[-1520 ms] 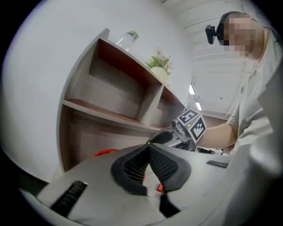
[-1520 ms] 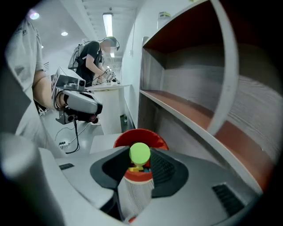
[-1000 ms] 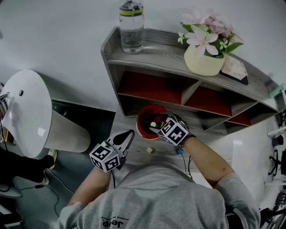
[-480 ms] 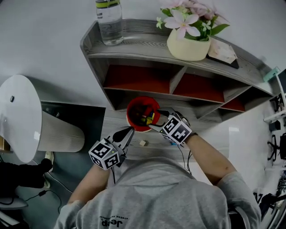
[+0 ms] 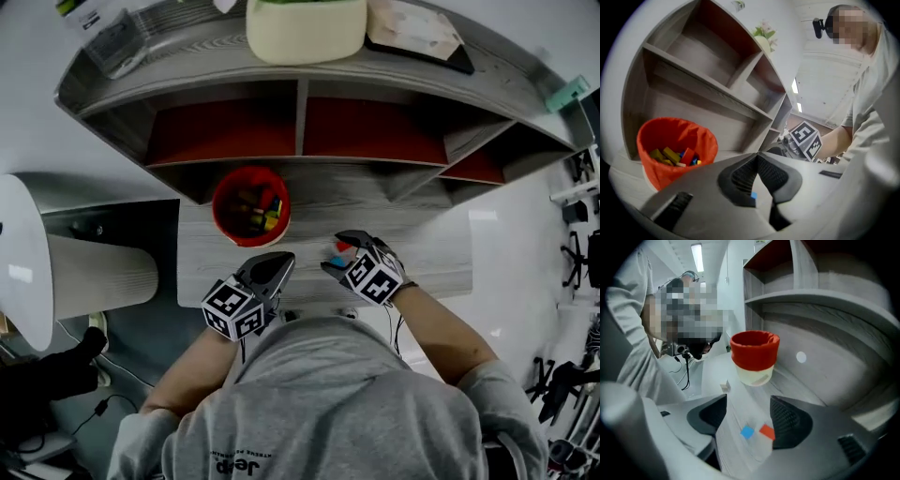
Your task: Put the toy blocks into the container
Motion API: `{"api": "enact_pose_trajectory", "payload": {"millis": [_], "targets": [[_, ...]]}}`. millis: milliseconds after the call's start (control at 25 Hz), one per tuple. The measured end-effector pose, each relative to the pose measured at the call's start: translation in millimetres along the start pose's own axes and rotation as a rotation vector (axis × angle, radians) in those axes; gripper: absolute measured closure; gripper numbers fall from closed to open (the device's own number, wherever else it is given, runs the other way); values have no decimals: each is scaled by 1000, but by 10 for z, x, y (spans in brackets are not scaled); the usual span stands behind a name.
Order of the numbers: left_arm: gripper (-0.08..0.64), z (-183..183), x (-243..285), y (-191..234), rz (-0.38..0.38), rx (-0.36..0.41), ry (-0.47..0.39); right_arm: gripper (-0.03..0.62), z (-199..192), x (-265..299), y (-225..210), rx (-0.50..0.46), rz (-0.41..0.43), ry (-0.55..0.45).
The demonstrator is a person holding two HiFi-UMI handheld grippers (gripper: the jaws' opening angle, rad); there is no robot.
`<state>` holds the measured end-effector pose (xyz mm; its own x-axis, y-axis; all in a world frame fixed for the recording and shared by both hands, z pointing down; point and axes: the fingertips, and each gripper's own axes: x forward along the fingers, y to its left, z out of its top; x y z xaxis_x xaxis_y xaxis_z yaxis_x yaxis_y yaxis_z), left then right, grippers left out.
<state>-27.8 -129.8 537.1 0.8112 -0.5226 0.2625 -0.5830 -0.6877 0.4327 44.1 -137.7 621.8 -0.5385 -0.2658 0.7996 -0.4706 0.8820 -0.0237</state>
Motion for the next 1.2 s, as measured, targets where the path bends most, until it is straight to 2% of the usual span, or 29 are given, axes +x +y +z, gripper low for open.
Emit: {"api": "enact_pose_trajectory", "payload": {"millis": [200,440,800,840,880,1200], "targets": [[551,-439,375,-141,18,-53,64,285,-639,263,84,11,39,64],[551,-835,476,-236,49,-95,108,302,-1038,597,106,5,50,109],[551,-1133,418,-213,87,-133,125,316,-1235,919,94,-6,42,140],[551,-1139,416,-211,88,-137,122,332,-1250,942,83,-5,32,145],[551,-1141,413,-210,88,-139,119,414,-1259,955,67,-6,18,148],[551,-1039,294,-219,82,-130,94,421,-1106,768,53,7,-4,120]]}}
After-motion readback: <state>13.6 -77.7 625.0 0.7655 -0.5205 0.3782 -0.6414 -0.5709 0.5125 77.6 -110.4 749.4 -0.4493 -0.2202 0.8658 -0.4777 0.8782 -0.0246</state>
